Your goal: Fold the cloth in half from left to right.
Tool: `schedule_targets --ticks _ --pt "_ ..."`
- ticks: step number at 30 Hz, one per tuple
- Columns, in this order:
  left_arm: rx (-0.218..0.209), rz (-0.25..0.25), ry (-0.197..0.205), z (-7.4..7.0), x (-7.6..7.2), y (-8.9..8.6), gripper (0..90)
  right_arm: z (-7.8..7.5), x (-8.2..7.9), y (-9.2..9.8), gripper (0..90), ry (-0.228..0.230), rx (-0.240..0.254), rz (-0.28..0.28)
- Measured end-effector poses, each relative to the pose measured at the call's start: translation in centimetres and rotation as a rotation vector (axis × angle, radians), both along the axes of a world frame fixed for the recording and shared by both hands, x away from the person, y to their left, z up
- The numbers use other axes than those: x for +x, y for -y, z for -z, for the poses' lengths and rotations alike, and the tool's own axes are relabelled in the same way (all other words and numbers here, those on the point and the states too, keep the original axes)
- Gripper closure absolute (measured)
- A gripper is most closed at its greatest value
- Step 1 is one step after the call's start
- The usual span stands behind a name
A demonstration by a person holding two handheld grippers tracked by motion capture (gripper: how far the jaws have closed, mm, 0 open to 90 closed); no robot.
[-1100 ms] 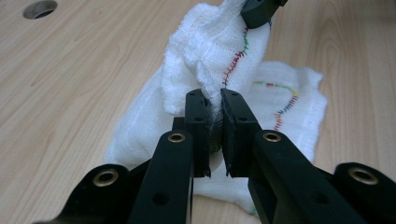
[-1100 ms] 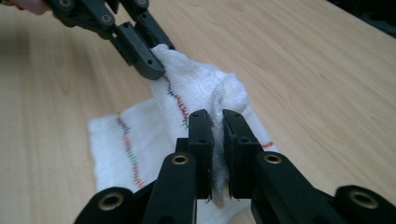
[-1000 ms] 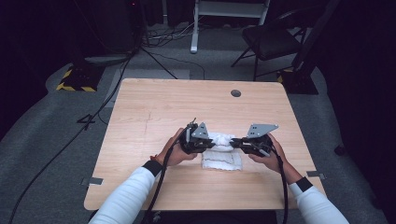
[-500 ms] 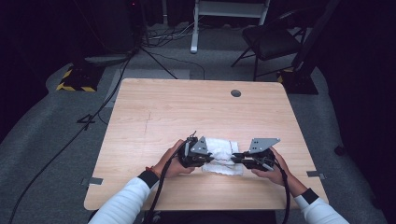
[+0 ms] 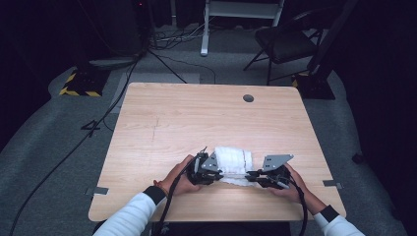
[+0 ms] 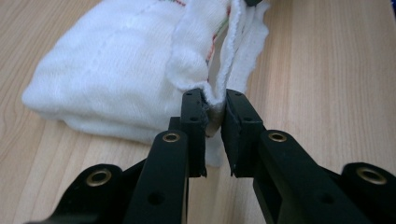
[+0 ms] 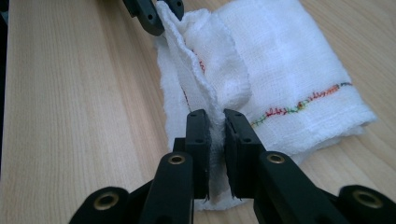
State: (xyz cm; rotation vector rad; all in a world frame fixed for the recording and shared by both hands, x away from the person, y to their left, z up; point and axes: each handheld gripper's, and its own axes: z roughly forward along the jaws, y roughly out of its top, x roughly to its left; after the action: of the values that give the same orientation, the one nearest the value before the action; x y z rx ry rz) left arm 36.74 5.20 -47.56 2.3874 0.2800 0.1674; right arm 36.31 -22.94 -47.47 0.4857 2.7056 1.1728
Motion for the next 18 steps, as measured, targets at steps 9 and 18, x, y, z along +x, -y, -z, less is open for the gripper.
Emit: schedule_targets --ticks 9,18 --pt "0.026 -0.025 0.010 1.3 -0.9 -0.2 78.0 1.2 -1.3 0.2 76.0 0.018 -0.027 0.050" --pt "0.019 -0.061 0.044 1.7 0.1 -0.2 79.1 1.6 -0.6 -0.1 74.7 0.031 -0.033 0.076"
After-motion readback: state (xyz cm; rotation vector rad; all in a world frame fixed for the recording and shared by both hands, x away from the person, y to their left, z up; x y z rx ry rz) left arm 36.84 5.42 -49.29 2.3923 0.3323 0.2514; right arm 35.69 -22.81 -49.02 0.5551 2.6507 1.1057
